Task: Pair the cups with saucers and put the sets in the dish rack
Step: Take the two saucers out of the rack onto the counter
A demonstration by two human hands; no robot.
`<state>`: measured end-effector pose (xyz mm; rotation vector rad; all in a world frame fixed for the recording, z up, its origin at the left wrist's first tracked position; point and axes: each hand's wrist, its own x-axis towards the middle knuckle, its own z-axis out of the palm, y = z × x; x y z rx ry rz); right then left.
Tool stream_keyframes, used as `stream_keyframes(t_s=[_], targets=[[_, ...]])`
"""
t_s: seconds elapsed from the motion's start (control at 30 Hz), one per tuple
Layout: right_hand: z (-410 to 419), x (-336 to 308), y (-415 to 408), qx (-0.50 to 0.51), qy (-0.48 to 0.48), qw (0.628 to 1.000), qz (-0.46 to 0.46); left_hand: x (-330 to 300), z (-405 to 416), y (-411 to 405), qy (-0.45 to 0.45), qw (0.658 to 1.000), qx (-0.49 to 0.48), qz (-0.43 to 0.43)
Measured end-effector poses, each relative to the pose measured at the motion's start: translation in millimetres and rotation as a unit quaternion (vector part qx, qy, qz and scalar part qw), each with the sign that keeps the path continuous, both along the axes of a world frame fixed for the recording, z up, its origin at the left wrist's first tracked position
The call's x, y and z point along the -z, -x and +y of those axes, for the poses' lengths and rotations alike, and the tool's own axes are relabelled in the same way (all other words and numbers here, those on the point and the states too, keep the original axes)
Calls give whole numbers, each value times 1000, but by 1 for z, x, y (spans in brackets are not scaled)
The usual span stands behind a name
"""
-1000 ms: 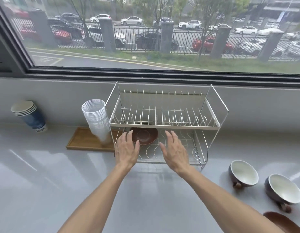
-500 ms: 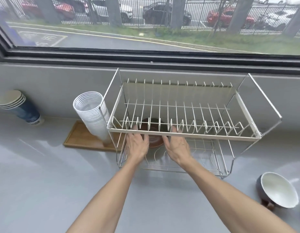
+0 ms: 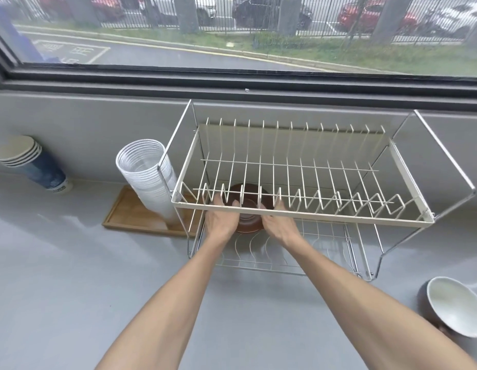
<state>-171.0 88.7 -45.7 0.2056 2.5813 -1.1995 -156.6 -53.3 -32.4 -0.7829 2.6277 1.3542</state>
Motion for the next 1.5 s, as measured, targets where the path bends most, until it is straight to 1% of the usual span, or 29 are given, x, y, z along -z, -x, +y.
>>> stream_keyframes(t_s=[0.2,0.33,0.43,0.63,0.7,0.8,0.93,1.07,1.17,1.3,1.5], targets=[[7,-6,-14,25,23,998,47,-6,0,-11,-24,1000,4,-5],[14,-4,-22,45,-2,999,30,-14,7,-24,-28,999,6,-31],[19,-4,-30,60,-25,998,17,-18,9,-36,-39,999,18,-23],[36,-16,-61,78,-33,996,40,-37,17,-67,-31,998,44,-23],[43,-21,-75,88,-28,995,40,-43,19,-80,-40,997,53,-30],[54,-25,-95,90,-49,994,29,-44,22,-96,-67,995,61,-48],[72,-28,-127,93,-89,991,27,-41,31,-119,-66,989,106,-76],[96,-24,-163,107,-109,988,20,-33,47,-142,-52,980,161,-102],[116,-17,-192,124,-112,986,3,-31,65,-160,-47,971,201,-119],[146,-11,-227,157,-118,981,-15,-31,95,-179,-42,950,267,-156],[196,4,-274,200,-100,973,-54,-29,149,-205,-20,926,329,-183]])
